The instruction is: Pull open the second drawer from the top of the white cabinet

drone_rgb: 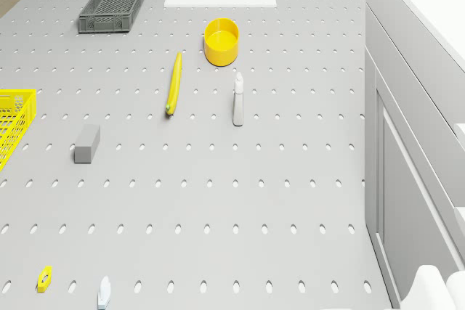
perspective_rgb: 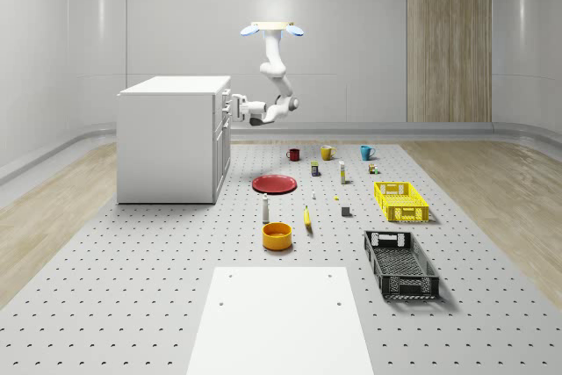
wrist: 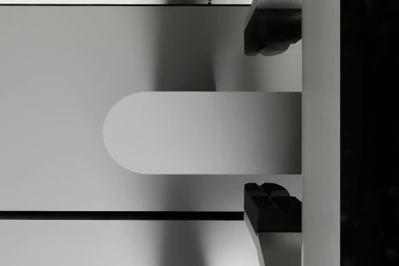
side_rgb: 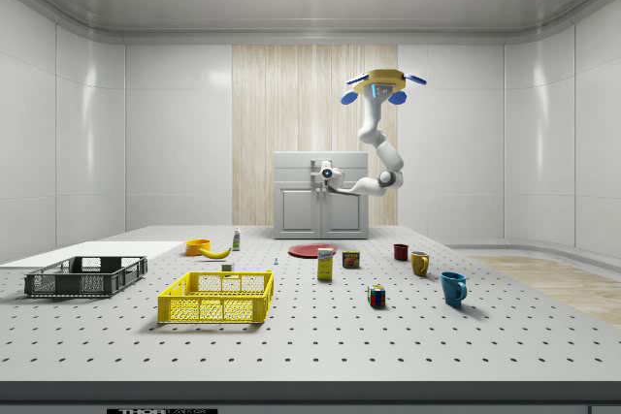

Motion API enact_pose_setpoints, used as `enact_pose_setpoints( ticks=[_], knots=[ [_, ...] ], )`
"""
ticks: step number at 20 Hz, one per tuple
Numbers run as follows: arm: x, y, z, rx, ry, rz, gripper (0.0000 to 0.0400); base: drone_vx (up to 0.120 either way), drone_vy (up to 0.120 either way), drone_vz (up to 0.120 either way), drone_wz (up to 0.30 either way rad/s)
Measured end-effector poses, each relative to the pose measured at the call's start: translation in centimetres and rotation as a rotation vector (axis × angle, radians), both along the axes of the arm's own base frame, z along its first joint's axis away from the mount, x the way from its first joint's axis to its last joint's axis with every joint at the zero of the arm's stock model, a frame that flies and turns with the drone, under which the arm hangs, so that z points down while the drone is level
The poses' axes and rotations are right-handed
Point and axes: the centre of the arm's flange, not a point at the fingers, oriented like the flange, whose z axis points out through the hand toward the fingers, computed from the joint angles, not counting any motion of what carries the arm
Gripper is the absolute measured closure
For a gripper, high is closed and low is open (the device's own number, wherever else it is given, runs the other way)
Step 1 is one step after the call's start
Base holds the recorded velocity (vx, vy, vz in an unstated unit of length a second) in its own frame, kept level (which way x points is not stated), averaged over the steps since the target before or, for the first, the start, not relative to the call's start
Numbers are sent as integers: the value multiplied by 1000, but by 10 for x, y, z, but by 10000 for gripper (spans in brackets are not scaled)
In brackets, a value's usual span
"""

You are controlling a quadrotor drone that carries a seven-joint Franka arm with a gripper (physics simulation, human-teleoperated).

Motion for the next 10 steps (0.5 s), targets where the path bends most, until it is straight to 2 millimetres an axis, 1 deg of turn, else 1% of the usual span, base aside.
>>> enact_pose_setpoints(
  ticks=[5, 6, 7, 8, 10],
  knots=[
    [0, 2, 1, 0, 0, 0, 100, 0, 0, 0, 0],
    [0, 2, 1, 0, 0, 0, 144, 0, 0, 0, 0],
    [0, 2, 1, 0, 0, 0, 179, 0, 0, 0, 0],
    [0, 2, 1, 0, 0, 0, 205, 0, 0, 0, 0],
    [0, 2, 2, 0, 0, 0, 243, 0, 0, 0, 0]
  ],
)
